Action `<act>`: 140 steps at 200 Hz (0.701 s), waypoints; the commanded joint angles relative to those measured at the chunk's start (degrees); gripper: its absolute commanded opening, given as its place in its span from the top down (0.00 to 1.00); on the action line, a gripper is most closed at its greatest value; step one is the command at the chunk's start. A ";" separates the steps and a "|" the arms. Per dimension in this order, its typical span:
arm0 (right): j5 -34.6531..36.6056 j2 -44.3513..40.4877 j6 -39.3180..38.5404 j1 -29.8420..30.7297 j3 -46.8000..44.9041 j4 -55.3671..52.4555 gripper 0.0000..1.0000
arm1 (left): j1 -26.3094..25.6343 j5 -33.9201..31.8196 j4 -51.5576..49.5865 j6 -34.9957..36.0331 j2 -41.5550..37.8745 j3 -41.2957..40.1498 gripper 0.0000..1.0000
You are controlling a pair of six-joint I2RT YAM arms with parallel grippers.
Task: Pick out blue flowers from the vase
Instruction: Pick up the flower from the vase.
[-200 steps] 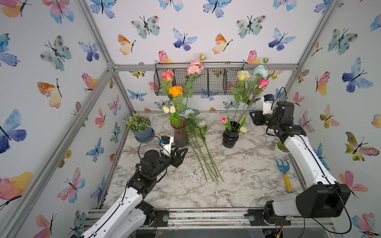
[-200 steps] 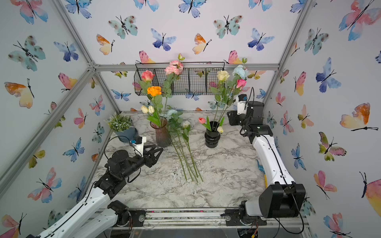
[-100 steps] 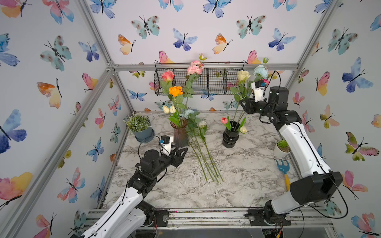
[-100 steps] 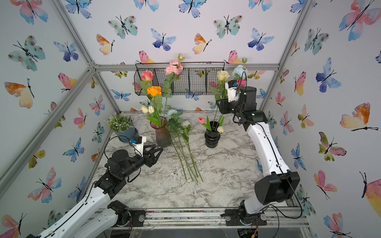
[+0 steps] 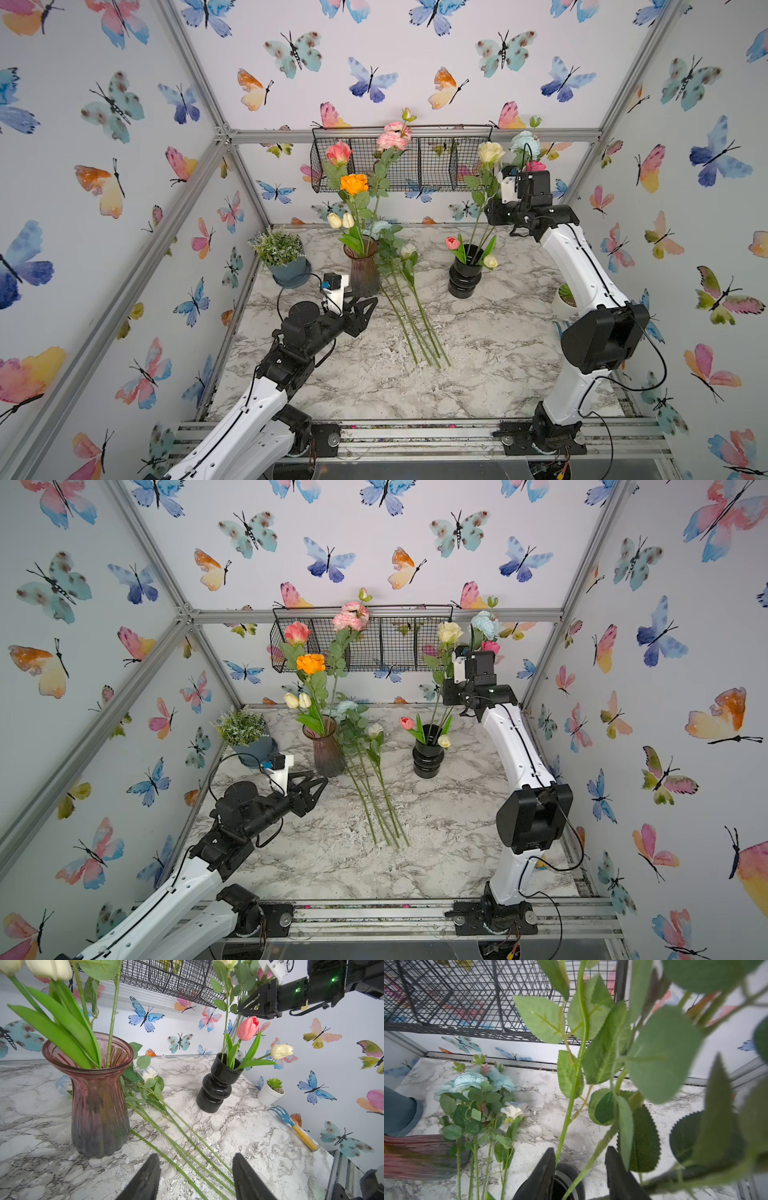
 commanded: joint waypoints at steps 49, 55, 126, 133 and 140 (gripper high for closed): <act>5.97 -0.31 -1.15 0.72 0.32 -1.54 0.57 | 0.39 1.13 0.78 -0.44 -0.87 -0.27 0.44; 5.75 -0.34 -1.04 0.71 0.04 -1.09 0.57 | 0.44 1.11 0.72 -0.44 -1.00 -0.21 0.44; 4.09 -0.02 -0.42 0.80 -2.23 1.72 0.59 | 0.61 0.95 0.64 -0.35 -0.97 -0.20 0.44; 3.98 -0.15 -0.34 0.83 -2.93 2.31 0.60 | 0.61 0.94 0.63 -0.35 -0.97 -0.12 0.44; 3.89 -0.34 -0.28 0.82 -3.57 2.93 0.60 | 0.70 0.92 0.65 -0.35 -0.89 -0.15 0.44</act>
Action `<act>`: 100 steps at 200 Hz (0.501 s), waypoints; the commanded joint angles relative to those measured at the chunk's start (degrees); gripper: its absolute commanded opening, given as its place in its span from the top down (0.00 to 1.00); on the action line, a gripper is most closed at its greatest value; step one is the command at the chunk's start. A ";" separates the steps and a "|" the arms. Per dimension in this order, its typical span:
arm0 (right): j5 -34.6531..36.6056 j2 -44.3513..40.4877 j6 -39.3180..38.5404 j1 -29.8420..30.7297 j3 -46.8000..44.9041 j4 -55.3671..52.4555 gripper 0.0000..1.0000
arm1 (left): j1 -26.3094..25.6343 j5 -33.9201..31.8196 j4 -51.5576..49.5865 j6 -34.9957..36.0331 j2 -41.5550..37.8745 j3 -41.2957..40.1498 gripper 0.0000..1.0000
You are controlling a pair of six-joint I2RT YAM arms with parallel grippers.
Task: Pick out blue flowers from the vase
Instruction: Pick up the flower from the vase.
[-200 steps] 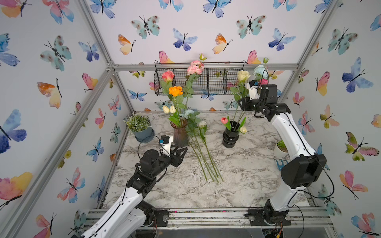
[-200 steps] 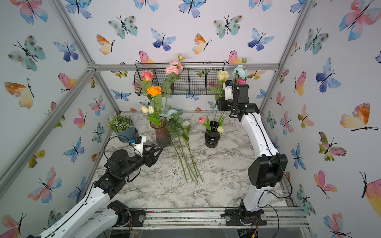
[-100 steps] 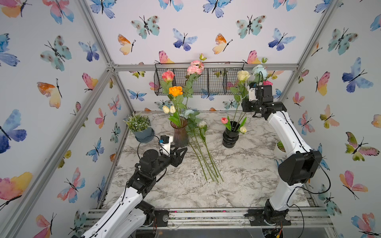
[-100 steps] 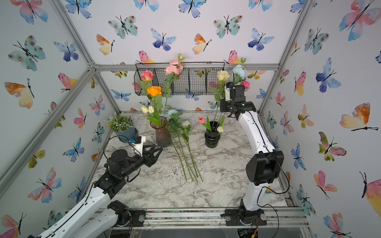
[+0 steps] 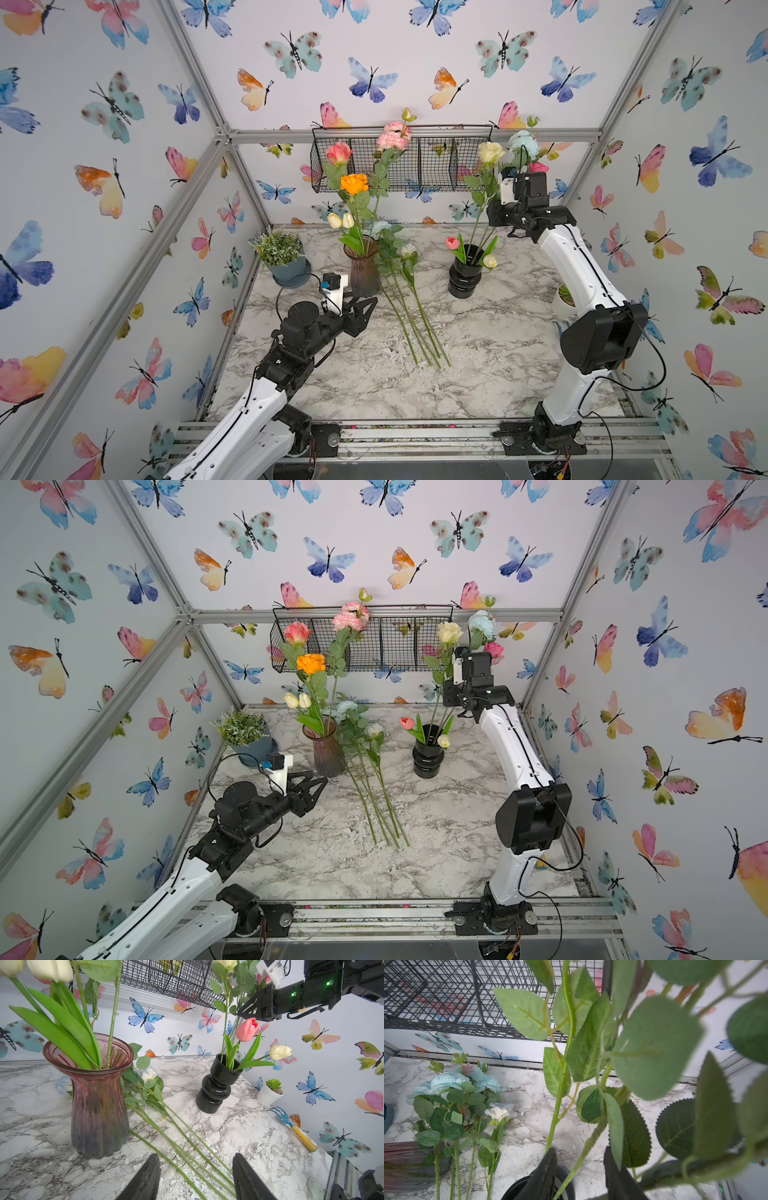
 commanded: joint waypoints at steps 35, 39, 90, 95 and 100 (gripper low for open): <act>-0.80 -0.36 0.58 0.33 -3.54 3.29 0.61 | 0.50 0.77 0.65 -0.23 -0.60 -0.18 0.44; -0.77 -0.39 0.54 0.32 -3.63 3.48 0.61 | 0.48 0.77 0.61 -0.18 -0.60 -0.16 0.44; -2.20 -0.45 0.76 0.40 -4.71 5.16 0.65 | 0.68 0.68 0.62 -0.18 -0.43 -0.33 0.44; -2.33 -0.46 0.84 0.41 -4.92 5.51 0.66 | 0.68 0.68 0.65 -0.18 -0.43 -0.29 0.44; -2.56 -0.46 0.80 0.41 -5.24 5.73 0.66 | 0.69 0.68 0.64 -0.18 -0.42 -0.34 0.44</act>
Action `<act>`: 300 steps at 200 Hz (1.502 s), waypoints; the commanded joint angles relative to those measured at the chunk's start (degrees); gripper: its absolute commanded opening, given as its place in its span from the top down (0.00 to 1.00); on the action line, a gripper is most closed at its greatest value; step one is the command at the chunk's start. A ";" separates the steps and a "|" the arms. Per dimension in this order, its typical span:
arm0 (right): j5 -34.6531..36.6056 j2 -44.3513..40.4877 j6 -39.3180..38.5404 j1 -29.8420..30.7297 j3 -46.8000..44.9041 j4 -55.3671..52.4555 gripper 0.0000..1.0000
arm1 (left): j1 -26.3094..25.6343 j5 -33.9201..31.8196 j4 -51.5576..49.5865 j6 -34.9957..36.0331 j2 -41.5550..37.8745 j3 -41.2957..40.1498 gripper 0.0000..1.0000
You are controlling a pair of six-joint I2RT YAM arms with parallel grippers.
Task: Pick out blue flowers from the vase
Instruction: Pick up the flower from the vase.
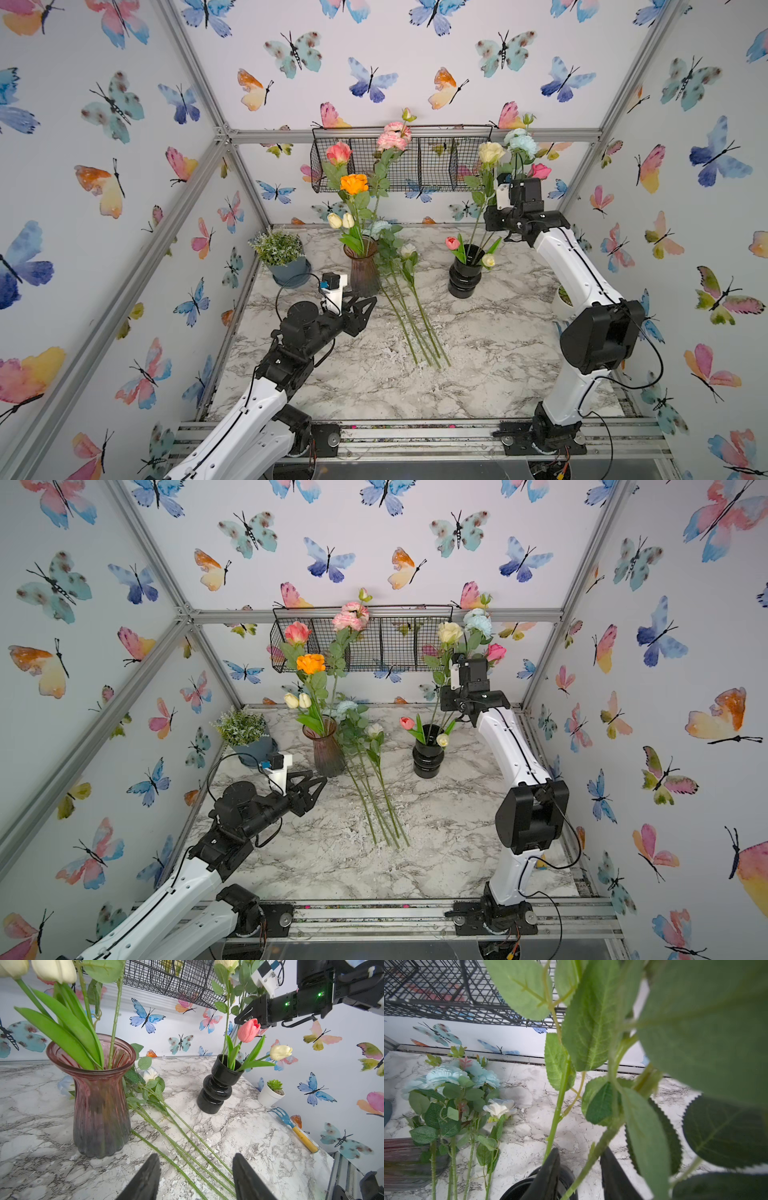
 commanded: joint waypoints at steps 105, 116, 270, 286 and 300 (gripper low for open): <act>-5.29 -3.48 1.28 0.22 -6.52 8.32 0.91 | 0.68 0.60 1.17 -0.27 -0.10 -1.00 0.44; -5.44 -4.15 1.30 0.23 -6.97 8.63 0.93 | 0.68 0.68 1.18 -0.27 0.00 -0.91 0.44; -12.69 -11.44 -0.91 0.21 6.50 3.73 0.97 | 0.64 2.78 2.32 -1.32 1.75 0.39 0.43; -15.36 -10.22 -1.00 0.21 12.83 1.01 0.97 | 0.68 3.53 2.57 -1.41 1.55 0.99 0.43; -16.53 -10.18 -1.08 0.21 16.24 -0.09 0.97 | 0.53 3.85 2.54 -1.41 1.19 1.50 0.43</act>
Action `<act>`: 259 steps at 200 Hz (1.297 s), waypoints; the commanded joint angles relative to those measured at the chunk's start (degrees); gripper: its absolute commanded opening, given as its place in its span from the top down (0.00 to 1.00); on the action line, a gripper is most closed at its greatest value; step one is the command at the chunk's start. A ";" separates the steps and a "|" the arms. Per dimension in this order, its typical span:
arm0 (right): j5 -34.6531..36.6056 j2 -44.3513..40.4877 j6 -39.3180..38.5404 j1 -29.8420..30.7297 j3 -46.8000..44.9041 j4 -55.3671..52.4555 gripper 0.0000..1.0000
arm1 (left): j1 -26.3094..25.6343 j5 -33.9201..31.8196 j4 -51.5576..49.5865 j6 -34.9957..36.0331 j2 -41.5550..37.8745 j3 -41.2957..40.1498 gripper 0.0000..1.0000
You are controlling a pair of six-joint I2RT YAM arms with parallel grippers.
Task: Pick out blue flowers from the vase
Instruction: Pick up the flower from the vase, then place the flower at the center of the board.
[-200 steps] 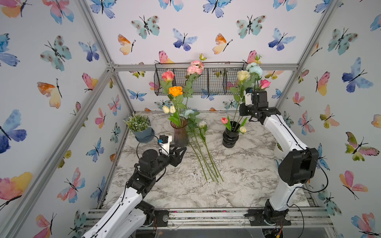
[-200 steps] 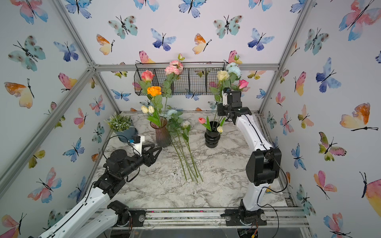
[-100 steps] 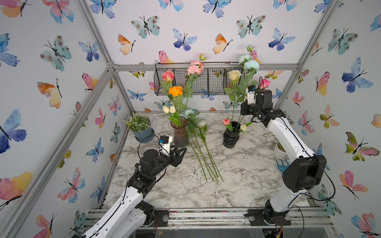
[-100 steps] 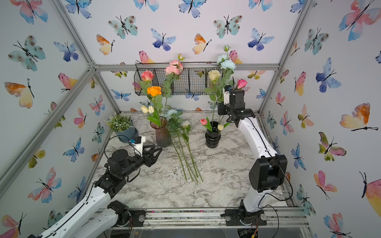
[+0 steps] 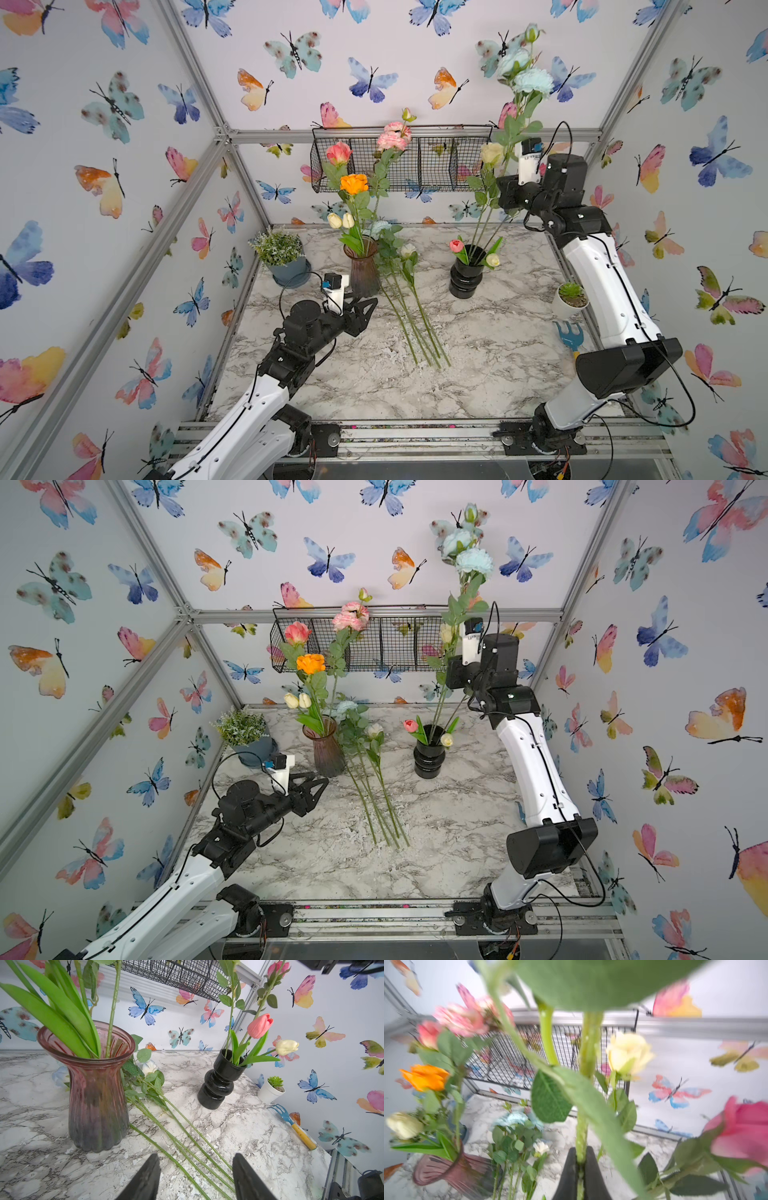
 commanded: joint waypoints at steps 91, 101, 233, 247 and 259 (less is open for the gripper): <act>-20.82 -3.98 -1.00 0.63 14.55 -8.02 0.98 | -3.16 1.92 2.87 1.20 -0.23 3.39 0.43; -22.00 -5.57 -0.56 0.65 12.85 -6.47 0.98 | -3.24 1.92 2.91 1.27 -0.16 3.81 0.43; -23.17 -11.79 -3.50 11.57 -8.33 -1.39 0.98 | -9.65 -1.16 2.64 3.88 1.16 6.12 0.43; -20.51 -13.35 -3.42 14.77 -15.16 1.55 0.98 | -12.30 -3.44 2.96 5.15 2.32 6.12 0.42; -17.70 -14.21 -3.18 17.66 -19.98 3.73 0.98 | -14.04 -4.64 3.59 5.85 3.77 5.92 0.42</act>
